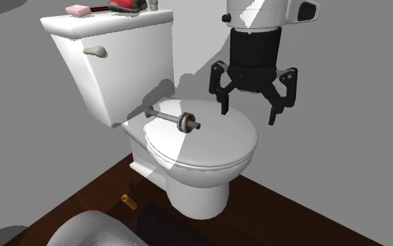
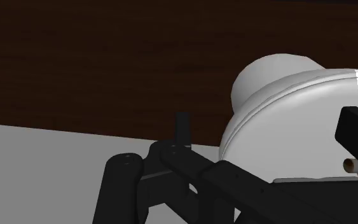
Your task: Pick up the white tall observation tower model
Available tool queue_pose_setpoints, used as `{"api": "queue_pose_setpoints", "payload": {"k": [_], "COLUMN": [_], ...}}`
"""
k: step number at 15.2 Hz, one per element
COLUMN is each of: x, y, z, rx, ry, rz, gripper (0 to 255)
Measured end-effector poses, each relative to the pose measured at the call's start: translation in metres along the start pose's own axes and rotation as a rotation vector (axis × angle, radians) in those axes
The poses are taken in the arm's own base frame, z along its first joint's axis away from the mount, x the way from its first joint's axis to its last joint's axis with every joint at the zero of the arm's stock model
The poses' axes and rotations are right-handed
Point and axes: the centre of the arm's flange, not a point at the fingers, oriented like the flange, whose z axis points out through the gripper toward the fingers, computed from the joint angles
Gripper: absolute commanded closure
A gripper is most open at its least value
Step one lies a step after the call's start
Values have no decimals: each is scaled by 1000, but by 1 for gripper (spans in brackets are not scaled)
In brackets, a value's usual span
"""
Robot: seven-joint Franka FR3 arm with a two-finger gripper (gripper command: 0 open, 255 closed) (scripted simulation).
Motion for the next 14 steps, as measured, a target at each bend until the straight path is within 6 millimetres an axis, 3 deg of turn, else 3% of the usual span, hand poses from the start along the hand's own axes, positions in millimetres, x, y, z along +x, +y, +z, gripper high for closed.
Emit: {"api": "queue_pose_setpoints", "payload": {"k": [2,4,14], "x": [5,24,128], "y": [-2,-7,-82], "z": [2,10,56], "rx": [-1,-6,-36], "ry": [-1,-3,-17], "rz": [-17,-75,-435], "gripper": [0,0,0]}}
